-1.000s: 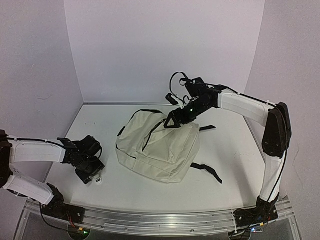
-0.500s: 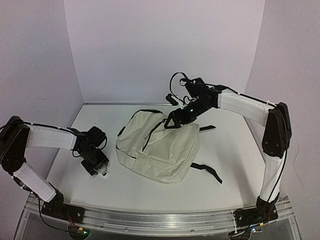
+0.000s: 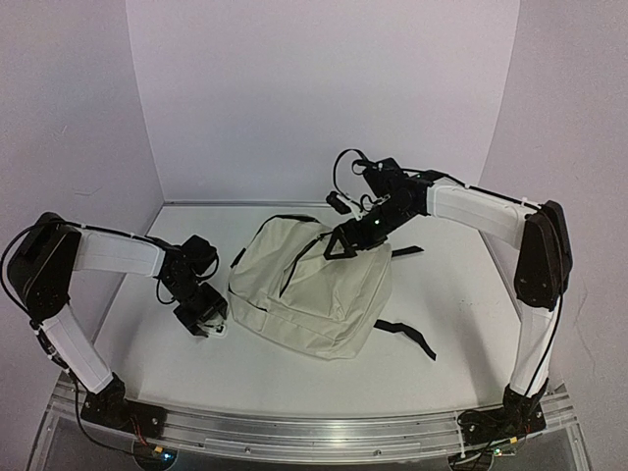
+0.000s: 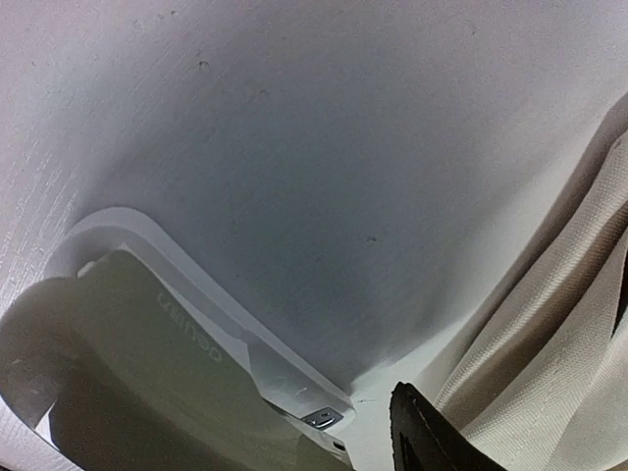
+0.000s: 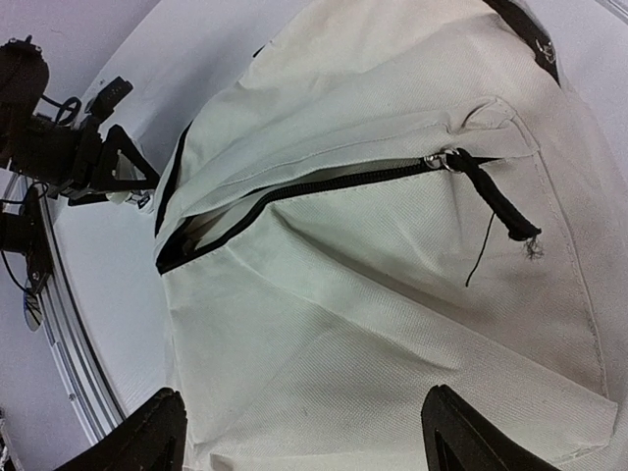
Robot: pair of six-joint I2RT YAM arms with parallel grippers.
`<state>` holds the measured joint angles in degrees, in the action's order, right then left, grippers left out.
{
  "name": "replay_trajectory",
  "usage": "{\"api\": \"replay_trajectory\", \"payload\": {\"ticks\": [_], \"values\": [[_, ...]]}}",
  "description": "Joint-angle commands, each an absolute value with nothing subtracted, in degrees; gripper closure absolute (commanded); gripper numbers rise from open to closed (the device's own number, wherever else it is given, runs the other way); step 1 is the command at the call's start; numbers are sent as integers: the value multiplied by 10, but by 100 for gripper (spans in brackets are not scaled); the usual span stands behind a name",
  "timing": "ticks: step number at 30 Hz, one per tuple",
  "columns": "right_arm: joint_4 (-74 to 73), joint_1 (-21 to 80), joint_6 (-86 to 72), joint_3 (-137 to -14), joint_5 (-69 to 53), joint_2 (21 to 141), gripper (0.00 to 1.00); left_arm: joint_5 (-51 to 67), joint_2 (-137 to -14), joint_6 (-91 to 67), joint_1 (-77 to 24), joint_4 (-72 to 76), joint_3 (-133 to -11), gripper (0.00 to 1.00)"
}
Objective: Pack the student bag
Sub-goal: Pick up the stationery from the center of the board.
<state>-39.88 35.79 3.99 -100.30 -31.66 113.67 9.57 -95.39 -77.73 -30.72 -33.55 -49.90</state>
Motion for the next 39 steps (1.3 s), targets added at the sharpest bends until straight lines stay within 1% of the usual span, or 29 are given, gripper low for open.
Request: {"api": "replay_trajectory", "payload": {"ticks": [1, 3, 7, 9, 14, 19, 22, 26, 32, 39], "values": [[-399, 358, 38, -997, -323, 1102, 17, 141, -1040, -807, -310, -363, -460, 38], [-399, 358, 39, -996, -321, 1098, 17, 145, -1053, -814, -311, -368, -465, 39], [-399, 358, 44, -991, -316, 1093, 17, 124, -1055, -800, -315, -377, -469, 48], [-400, 358, 45, -989, -314, 1092, 17, 110, -1044, -780, -316, -383, -469, 54], [-399, 359, 45, -992, -316, 1096, 17, 62, -1013, -724, -321, -424, -484, 62], [-399, 358, 44, -995, -319, 1099, 17, 44, -1001, -672, -321, -442, -494, 73], [-399, 359, 44, -994, -321, 1099, 17, -11, -993, -638, -329, -488, -523, 79], [-400, 359, 43, -994, -323, 1099, 17, -69, -984, -594, -352, -527, -571, 81], [-400, 358, 39, -989, -330, 1097, 17, -74, -964, -552, -358, -525, -600, 89], [-398, 368, 33, -962, -341, 1093, 19, -27, -810, -461, -358, -414, -589, 88]]}}
